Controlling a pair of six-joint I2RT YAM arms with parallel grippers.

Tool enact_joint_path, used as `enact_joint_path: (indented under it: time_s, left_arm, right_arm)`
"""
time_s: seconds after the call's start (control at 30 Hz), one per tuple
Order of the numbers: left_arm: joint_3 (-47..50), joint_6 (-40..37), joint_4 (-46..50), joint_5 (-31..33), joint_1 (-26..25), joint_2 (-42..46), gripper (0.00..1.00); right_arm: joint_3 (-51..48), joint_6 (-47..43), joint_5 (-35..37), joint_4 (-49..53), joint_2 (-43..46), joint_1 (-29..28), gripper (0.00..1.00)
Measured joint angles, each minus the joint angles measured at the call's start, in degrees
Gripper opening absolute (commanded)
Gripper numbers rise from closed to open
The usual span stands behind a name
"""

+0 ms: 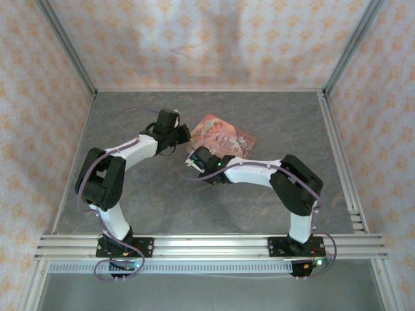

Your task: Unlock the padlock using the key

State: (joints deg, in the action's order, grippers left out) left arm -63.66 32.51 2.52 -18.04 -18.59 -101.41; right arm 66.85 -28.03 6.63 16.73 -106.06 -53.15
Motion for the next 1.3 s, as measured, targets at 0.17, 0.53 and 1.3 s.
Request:
enact_joint_path:
  time_s: [0.17, 0.53, 1.3]
  left_arm:
    - [0.2, 0.6, 0.0, 0.7, 0.0, -0.1, 0.00]
    - [0.2, 1.1, -0.1, -0.4, -0.7, -0.6, 0.00]
    - [-0.9, 1.0, -4.5, 3.5, -0.3, -3.0, 0.00]
  right_arm:
    - [5.7, 6.1, -7.1, 9.6, -0.3, 1.4, 0.00]
    - [15.5, 24.3, -13.3, 23.1, -5.1, 1.6, 0.00]
    - [18.7, 28.5, -13.7, 17.8, -7.9, 0.8, 0.00]
